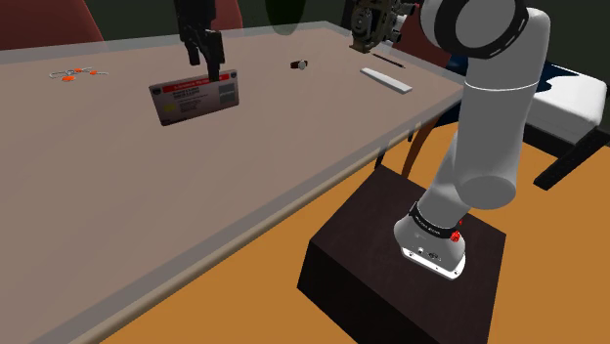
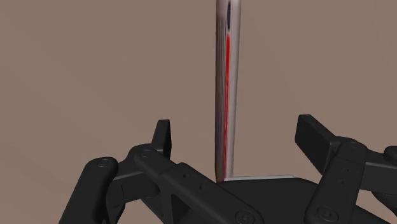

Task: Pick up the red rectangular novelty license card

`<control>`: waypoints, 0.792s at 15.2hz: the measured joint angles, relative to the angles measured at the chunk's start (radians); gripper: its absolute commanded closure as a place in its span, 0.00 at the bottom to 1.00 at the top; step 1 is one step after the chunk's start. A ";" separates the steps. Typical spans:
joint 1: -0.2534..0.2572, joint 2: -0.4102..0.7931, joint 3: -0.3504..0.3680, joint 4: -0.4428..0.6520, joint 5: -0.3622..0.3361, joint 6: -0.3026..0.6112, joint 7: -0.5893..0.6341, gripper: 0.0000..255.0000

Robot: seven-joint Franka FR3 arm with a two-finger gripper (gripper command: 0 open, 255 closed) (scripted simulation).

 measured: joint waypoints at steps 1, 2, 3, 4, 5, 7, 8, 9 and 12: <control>-0.001 -0.002 0.000 -0.013 0.000 0.010 0.000 0.00; -0.001 -0.005 0.000 -0.022 0.001 0.017 0.000 1.00; -0.002 -0.006 0.000 -0.026 0.001 0.021 -0.001 1.00; -0.002 -0.007 0.000 -0.029 0.001 0.022 -0.001 1.00; -0.002 -0.007 0.000 -0.030 0.001 0.023 -0.001 1.00; -0.002 -0.008 0.000 -0.031 0.001 0.024 -0.001 1.00; -0.002 -0.008 0.000 -0.031 0.001 0.024 -0.001 1.00; -0.002 -0.008 0.000 -0.031 0.001 0.024 -0.001 1.00; -0.002 -0.006 0.000 -0.029 0.001 0.024 -0.001 1.00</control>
